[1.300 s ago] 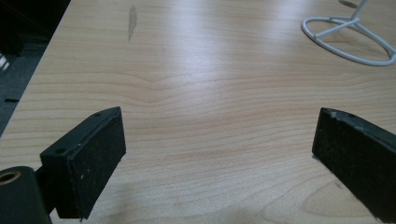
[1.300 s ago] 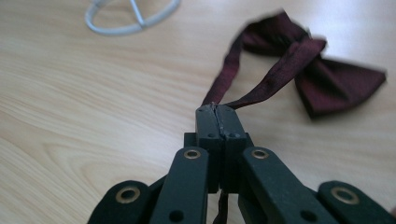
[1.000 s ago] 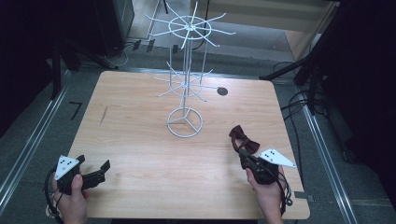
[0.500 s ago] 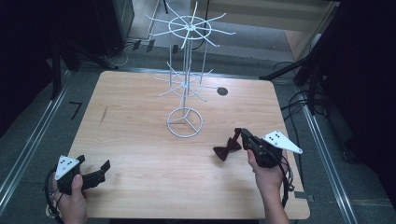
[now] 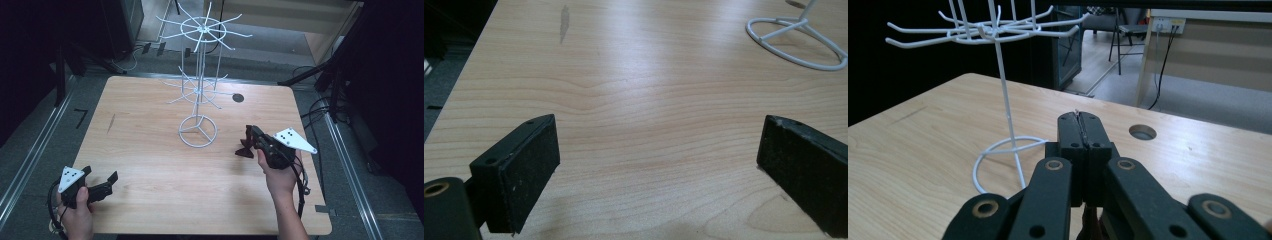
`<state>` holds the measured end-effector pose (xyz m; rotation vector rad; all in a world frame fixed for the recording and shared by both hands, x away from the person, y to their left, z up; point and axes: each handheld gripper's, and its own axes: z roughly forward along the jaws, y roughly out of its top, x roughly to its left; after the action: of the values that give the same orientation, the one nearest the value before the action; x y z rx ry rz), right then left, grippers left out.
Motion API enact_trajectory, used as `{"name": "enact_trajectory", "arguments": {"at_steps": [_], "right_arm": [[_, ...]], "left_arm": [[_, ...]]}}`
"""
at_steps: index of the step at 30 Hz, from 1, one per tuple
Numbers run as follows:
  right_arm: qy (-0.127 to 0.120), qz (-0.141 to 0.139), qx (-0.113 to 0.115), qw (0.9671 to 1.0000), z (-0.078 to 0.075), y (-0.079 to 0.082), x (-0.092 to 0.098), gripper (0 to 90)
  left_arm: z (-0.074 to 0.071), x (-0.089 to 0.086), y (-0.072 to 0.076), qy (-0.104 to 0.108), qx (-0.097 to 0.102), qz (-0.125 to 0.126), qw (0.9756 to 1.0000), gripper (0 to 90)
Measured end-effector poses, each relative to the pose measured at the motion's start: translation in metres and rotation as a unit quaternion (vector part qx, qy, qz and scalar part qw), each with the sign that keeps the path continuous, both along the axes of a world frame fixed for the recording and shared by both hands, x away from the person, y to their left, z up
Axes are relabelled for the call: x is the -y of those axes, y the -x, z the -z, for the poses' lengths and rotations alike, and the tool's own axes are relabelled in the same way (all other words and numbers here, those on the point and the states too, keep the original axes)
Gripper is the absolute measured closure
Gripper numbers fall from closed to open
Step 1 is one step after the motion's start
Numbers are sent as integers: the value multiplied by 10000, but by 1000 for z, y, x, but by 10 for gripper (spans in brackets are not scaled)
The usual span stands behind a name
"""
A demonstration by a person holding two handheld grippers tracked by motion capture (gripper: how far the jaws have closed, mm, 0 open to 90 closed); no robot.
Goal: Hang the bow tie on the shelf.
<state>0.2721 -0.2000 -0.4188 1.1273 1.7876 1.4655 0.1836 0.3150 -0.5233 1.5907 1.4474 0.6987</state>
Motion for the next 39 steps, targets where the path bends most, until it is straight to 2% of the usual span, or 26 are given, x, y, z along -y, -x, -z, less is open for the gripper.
{"name": "enact_trajectory", "arguments": {"at_steps": [13, 23, 39], "right_arm": [[-164, -111, 34, 9998, -15, -11, -16, 900], [-342, -67, 25, 9994, -24, -18, -21, 900], [-404, -108, 106, 9991, -38, -28, -40, 900]], "left_arm": [[0, -1, 0, 46, 46, 14, 10000, 39], [0, -1, 0, 65, 24, 9, 10000, 38], [0, -2, 0, 95, 24, -4, 10000, 38]]}}
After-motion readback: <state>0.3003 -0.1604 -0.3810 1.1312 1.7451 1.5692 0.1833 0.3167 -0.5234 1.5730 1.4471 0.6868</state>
